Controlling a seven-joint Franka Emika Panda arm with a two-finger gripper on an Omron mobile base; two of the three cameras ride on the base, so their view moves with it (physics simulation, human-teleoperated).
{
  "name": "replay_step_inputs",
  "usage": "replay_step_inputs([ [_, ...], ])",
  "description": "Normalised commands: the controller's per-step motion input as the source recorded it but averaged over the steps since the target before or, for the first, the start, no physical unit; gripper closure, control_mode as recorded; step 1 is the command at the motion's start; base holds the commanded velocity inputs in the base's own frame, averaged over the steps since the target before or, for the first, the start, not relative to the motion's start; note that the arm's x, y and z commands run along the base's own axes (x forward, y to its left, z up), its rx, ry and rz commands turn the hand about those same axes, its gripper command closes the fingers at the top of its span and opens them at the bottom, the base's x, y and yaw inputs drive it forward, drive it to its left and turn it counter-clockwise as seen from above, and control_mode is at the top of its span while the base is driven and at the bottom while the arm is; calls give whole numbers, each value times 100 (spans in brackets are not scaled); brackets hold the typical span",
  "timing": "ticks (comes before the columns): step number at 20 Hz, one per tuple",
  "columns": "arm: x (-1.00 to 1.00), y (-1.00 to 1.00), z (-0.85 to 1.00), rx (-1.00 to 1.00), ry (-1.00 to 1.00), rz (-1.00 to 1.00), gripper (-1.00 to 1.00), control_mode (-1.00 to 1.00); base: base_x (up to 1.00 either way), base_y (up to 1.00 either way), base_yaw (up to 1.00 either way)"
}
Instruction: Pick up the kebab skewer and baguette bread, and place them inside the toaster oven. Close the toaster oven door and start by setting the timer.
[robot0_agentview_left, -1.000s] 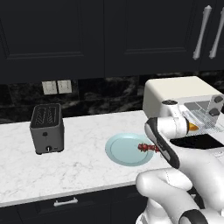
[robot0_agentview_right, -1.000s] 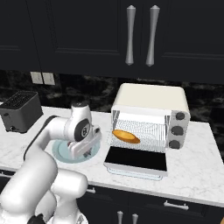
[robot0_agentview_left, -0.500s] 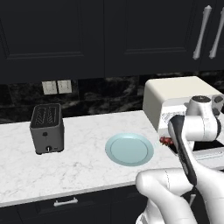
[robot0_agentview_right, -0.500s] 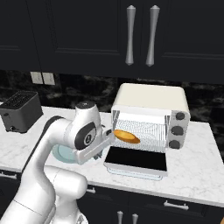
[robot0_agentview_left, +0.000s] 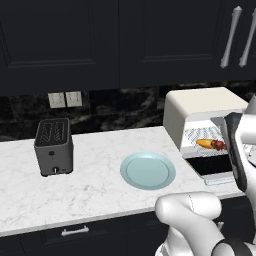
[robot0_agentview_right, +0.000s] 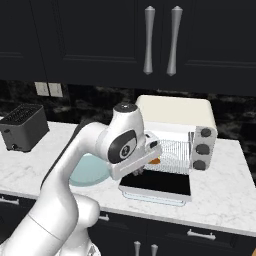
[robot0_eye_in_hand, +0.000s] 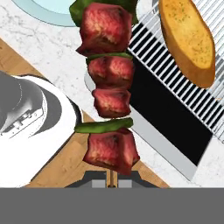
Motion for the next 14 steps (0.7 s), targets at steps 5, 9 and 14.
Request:
replay_step_inputs([
  [5,0,-63,5,3,0,-16,100,-100,0,0,0],
  [9,1,-33,-16,13,0,-17,100,-100,0,0,0],
  [14,26,-20,-19,8,-5,-15,100,-100,0,0,0],
])
